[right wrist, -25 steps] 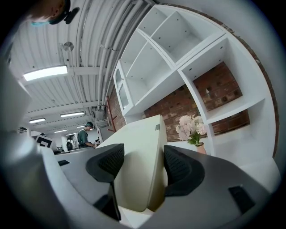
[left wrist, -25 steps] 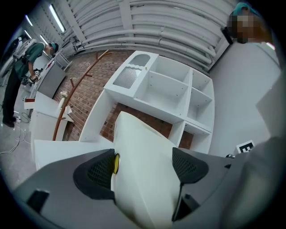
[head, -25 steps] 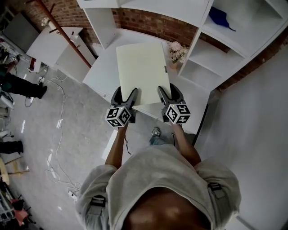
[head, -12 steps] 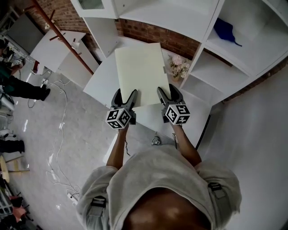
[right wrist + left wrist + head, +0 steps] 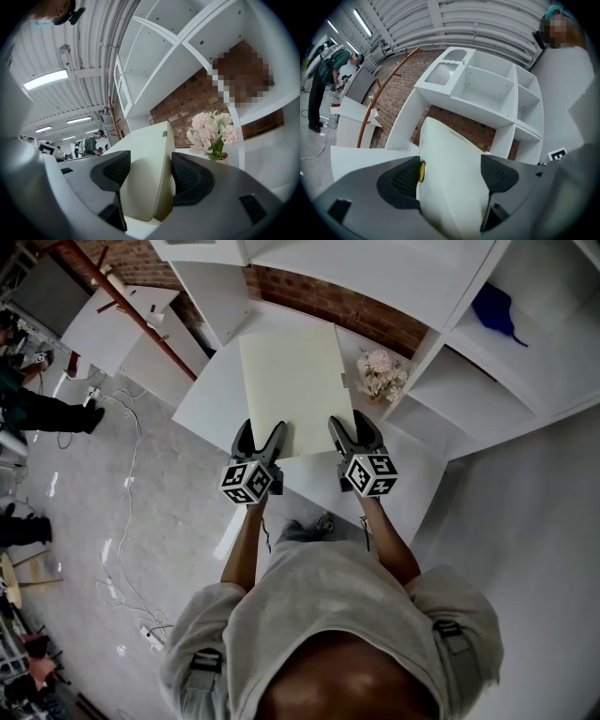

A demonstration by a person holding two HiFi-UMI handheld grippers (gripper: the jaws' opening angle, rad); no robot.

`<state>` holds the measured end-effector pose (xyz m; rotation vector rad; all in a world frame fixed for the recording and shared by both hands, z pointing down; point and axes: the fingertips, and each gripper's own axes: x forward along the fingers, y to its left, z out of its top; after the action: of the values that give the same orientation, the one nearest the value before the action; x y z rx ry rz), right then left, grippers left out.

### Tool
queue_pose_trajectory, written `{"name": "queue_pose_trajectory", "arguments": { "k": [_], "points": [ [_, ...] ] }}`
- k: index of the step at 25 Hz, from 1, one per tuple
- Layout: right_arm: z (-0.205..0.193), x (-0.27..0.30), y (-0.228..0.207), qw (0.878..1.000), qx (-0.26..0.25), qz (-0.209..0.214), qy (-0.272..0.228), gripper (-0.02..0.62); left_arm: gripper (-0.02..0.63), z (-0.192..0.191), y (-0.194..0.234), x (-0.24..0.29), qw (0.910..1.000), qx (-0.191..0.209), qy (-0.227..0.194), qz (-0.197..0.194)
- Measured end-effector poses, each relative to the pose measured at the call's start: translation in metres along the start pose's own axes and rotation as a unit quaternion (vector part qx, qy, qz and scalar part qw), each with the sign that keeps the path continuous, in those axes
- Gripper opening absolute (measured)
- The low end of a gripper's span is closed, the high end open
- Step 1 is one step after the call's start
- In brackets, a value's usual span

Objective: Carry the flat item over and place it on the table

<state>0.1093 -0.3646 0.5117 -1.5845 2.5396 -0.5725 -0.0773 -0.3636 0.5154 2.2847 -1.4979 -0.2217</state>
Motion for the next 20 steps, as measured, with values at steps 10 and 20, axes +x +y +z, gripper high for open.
{"name": "queue_pose_trajectory", "arguments": {
  "k": [10,20],
  "points": [
    [-0.009,0.020,-0.005,0.999,0.006,-0.034,0.001,0.284,0.403,-0.005,0.024,0.026,0.9993,-0.010,0.024,-0.028],
    [-0.047,0.042,-0.020,0.997,0.021,-0.061,0.034,0.282,0.403,-0.040,0.055,0.044,0.9972,-0.031,0.064,-0.026]
  ]
}}
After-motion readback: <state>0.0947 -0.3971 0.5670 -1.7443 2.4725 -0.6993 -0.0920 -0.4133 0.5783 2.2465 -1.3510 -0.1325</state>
